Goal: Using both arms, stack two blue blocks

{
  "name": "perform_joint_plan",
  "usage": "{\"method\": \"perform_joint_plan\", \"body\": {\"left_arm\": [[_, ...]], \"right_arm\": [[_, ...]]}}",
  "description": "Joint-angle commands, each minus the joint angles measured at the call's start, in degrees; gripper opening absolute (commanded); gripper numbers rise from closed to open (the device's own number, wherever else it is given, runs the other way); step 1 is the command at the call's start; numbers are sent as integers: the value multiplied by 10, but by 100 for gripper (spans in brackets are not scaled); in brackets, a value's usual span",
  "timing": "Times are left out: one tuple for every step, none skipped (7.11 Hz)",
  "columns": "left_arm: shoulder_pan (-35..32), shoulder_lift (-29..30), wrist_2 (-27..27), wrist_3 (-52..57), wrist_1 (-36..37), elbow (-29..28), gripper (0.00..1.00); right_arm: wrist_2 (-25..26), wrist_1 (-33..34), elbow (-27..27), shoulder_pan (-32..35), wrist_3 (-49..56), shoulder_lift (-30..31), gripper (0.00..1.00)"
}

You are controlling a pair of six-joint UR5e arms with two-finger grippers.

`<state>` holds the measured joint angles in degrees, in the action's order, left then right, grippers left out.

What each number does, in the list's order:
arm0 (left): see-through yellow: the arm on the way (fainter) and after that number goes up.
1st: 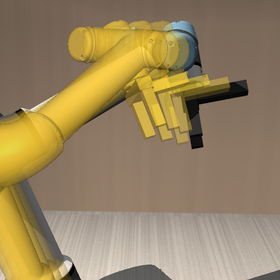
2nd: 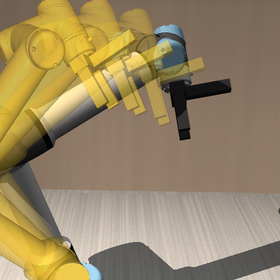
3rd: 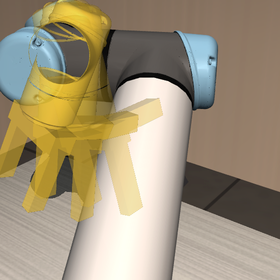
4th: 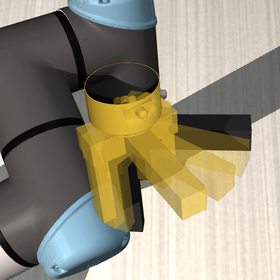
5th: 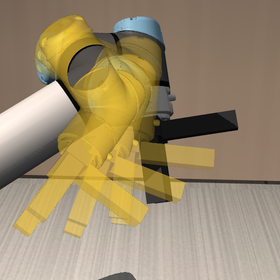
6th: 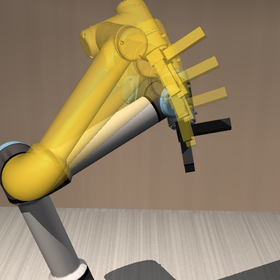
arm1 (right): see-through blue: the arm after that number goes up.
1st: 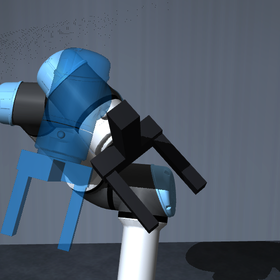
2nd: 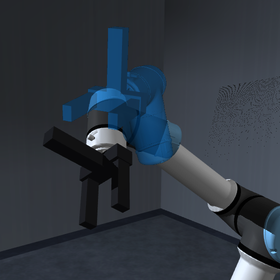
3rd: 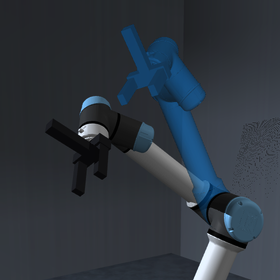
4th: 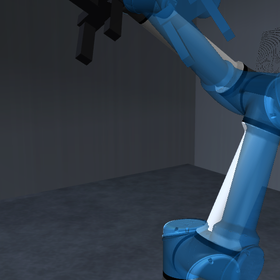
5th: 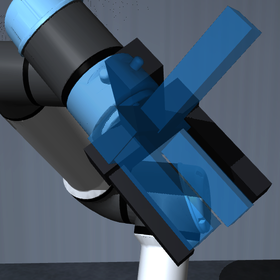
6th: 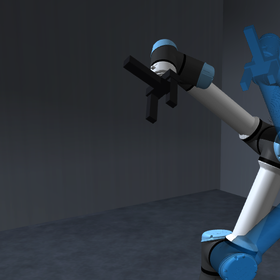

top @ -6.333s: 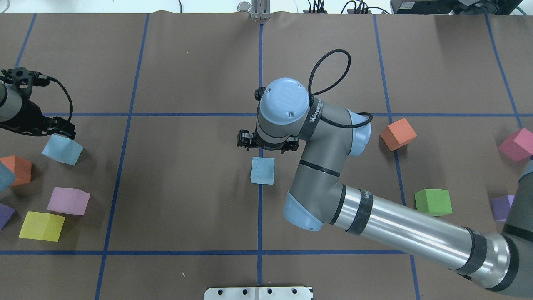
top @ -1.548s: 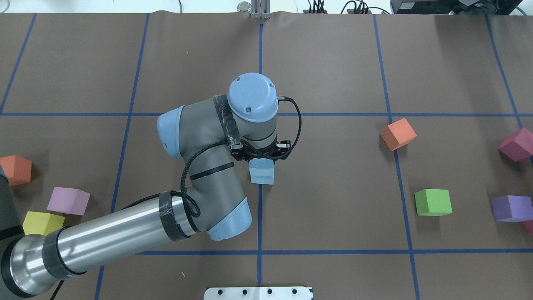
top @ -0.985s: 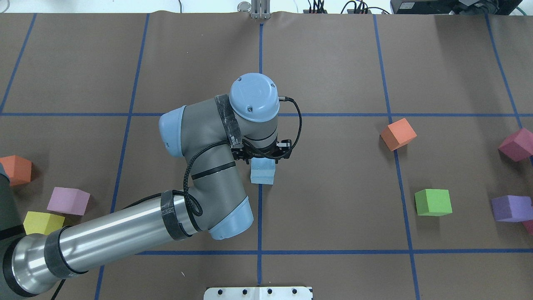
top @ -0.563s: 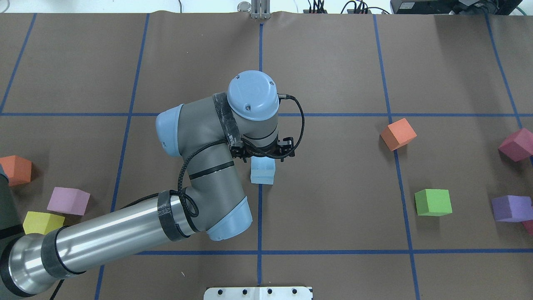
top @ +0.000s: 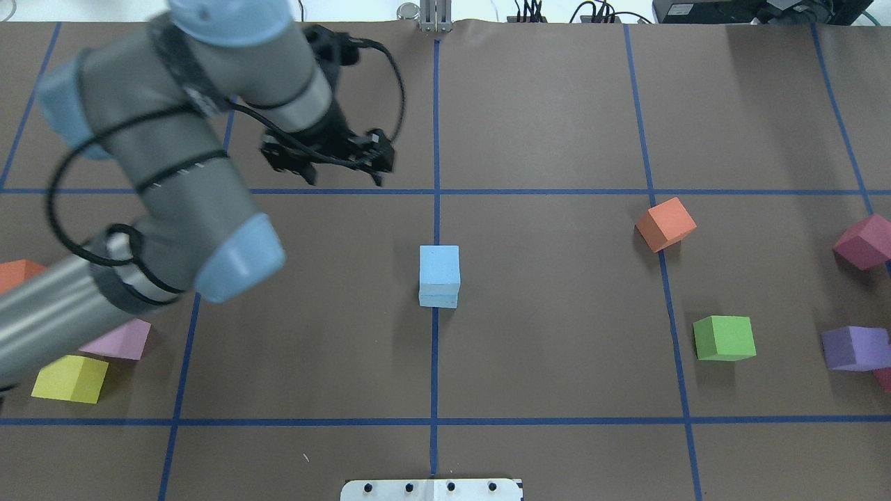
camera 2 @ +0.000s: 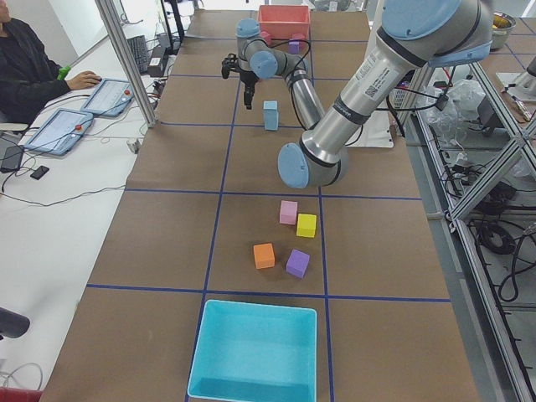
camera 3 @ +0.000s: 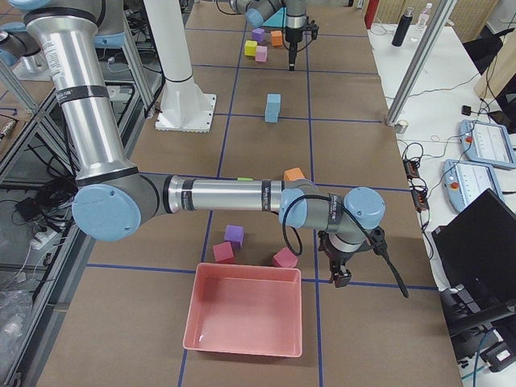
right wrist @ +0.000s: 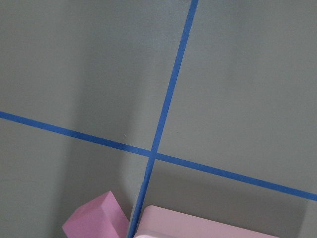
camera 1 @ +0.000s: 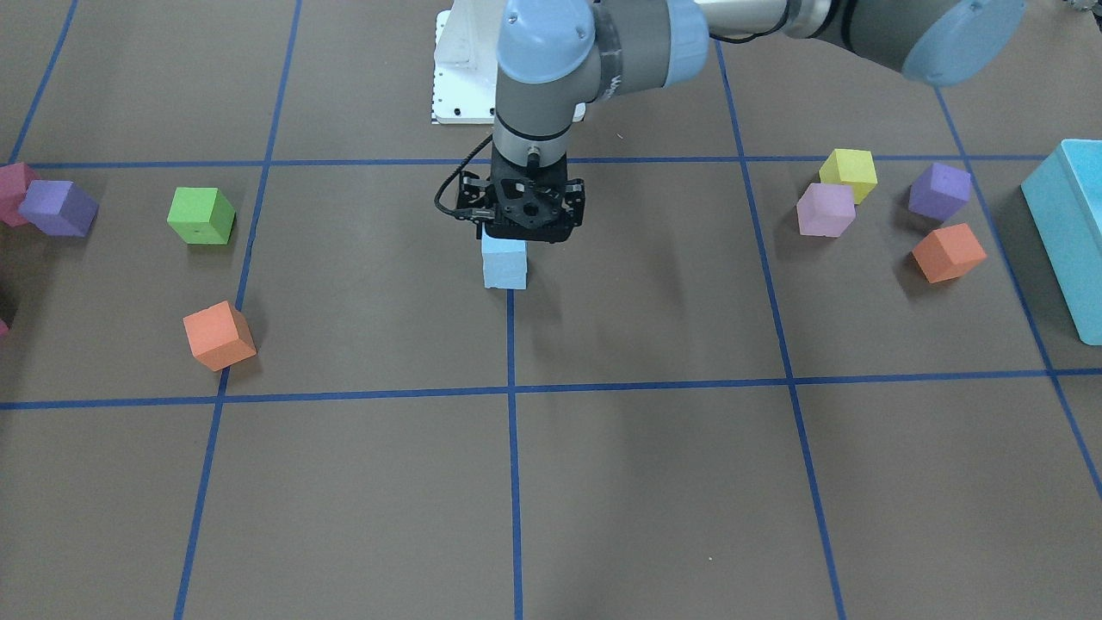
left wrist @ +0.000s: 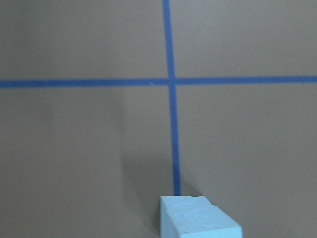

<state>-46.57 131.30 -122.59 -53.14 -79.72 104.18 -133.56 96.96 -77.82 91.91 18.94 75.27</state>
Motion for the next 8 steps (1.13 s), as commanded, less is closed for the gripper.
{"method": "perform_joint_plan", "body": {"left_arm": [[-156,-118,-76,183,52,89,98],[-214,-181,-77,282,70,113,98],[-267,-243,-88,398,71,113,98],[-316,-306,-112,476,60,109,98],[-375,-365,-129,543,31,103,98],[-418,-418,-152,578,-3,93,98],[-445,-463,-159,585,-59,74,98],[-454,-479,-164,584,-100,47,98]], "right_arm": [[-2,1,-5,0,-1,1,100],[-4,1,-8,4,-2,1,100],[-4,2,-18,5,-2,4,100],[-5,3,-30,6,-2,12,100],[-5,6,-54,7,-2,28,100],[-4,7,-70,7,-3,38,100],[-3,7,-73,7,-3,40,100],[-1,7,-73,7,-3,42,100]]}}
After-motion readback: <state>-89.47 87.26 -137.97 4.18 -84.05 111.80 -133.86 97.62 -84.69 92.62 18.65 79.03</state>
